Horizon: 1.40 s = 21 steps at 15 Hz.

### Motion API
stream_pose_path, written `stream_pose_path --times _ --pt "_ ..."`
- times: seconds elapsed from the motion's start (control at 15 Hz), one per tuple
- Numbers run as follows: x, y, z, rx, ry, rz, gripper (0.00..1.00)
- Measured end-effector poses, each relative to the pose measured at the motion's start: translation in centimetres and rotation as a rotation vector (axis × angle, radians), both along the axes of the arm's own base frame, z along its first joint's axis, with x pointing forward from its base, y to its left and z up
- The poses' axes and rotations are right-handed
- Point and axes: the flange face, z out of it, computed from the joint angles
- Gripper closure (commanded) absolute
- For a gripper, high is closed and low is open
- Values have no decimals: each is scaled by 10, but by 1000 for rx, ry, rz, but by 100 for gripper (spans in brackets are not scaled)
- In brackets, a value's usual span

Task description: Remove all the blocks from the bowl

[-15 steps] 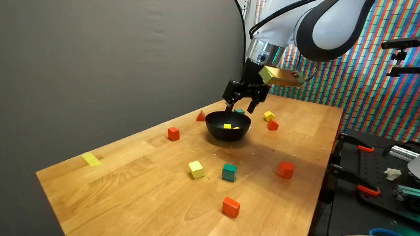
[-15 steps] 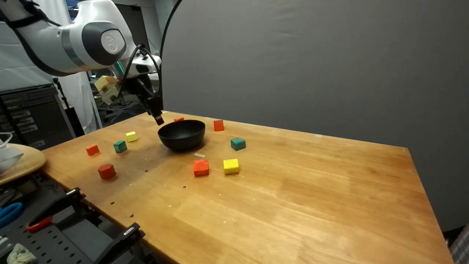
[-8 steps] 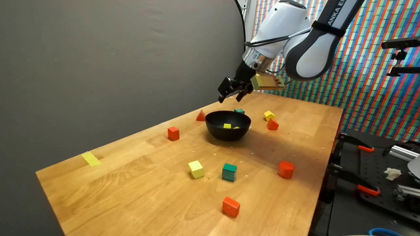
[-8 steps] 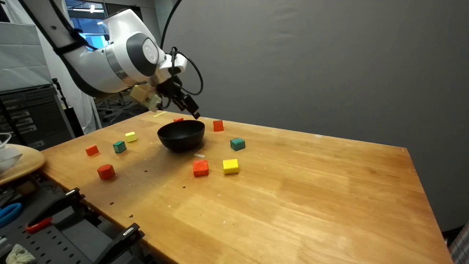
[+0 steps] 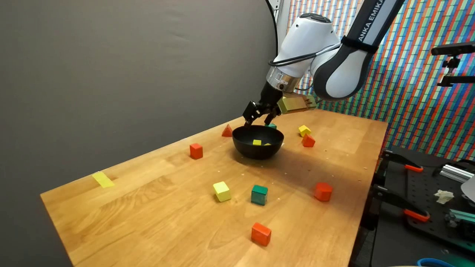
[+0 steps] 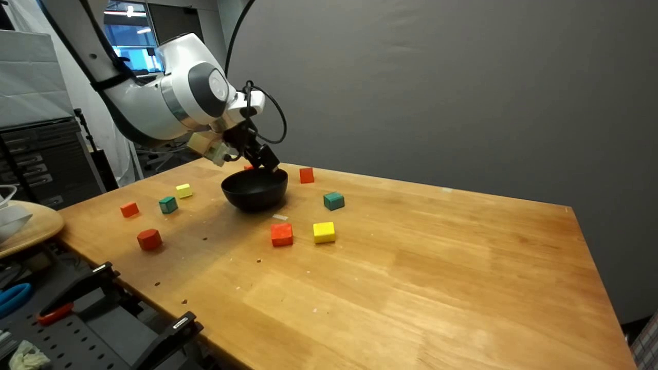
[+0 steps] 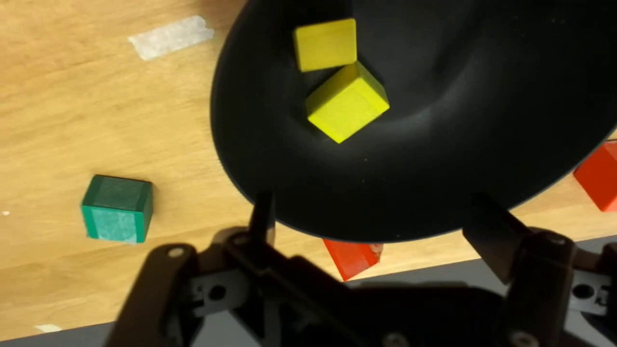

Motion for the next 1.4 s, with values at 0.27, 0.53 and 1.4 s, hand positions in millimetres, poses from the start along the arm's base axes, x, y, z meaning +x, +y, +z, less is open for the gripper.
stream_pose_path --times 0.27,0.53,1.4 --pt "1 0 -8 23 40 -17 0" --pt "4 2 -22 43 119 -47 0" --pt "32 7 -42 43 251 -95 70"
